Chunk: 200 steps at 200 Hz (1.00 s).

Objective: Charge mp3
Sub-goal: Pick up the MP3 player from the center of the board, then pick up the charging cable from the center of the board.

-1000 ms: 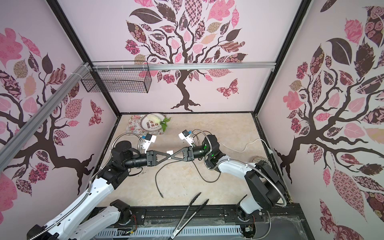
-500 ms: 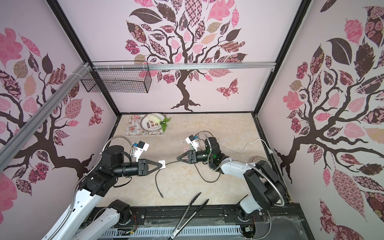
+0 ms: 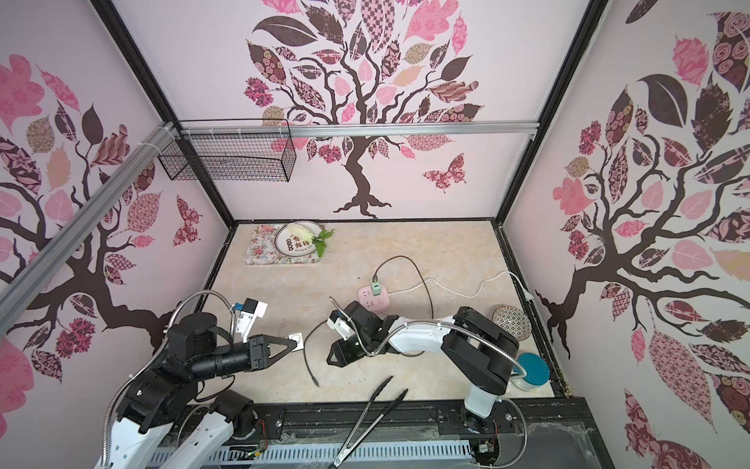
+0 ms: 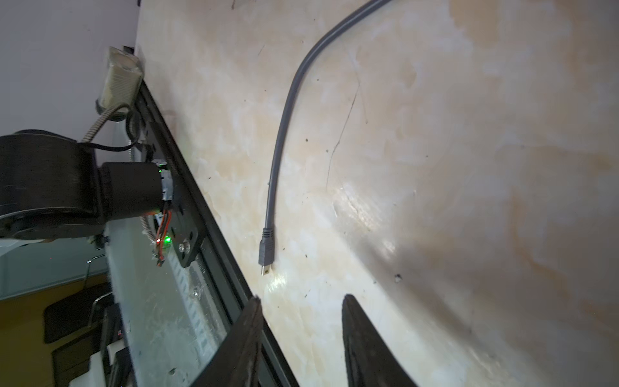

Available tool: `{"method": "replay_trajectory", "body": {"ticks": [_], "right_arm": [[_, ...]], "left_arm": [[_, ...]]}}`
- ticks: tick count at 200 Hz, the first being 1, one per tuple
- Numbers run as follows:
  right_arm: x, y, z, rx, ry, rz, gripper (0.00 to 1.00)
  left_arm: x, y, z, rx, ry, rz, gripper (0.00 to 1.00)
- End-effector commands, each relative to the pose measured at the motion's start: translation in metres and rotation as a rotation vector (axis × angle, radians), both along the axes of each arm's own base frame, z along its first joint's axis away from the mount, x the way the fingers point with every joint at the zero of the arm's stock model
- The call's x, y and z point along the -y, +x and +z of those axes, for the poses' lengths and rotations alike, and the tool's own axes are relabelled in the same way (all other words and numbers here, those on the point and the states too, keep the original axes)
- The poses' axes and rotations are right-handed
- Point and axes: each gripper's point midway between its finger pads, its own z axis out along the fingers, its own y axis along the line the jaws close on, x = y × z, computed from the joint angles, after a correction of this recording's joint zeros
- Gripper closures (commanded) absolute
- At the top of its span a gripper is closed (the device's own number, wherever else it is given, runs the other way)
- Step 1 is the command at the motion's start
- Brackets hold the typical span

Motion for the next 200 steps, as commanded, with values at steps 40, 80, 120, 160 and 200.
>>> {"method": "replay_trajectory", "body": {"ticks": [40,80,120,160,200], "right_arm": [[-0.030,-0.015,-0.029,0.144,-0.251,0.096,0.57],[-0.042,-0.018,-0.043,0.195,-0.394,0.129,0.57],[-0.041,-0.012,-0.055,0.228,-0.491,0.130,0.60],[-0.034,-0.015,-0.064,0.245,-0.567,0.154,0.65],[-0.032,-0.031,-0.056,0.291,-0.602,0.179,0.66]], "left_arm": [[-0.012,-0.020,0.032,0.118,-0.070,0.039,0.93],[-0.013,-0.027,0.037,0.156,-0.084,0.024,0.93],[-0.014,-0.021,0.036,0.154,-0.075,0.048,0.92],[-0.012,-0.017,0.042,0.164,-0.073,0.042,0.92],[-0.011,-0.015,0.040,0.151,-0.070,0.043,0.91]]}}
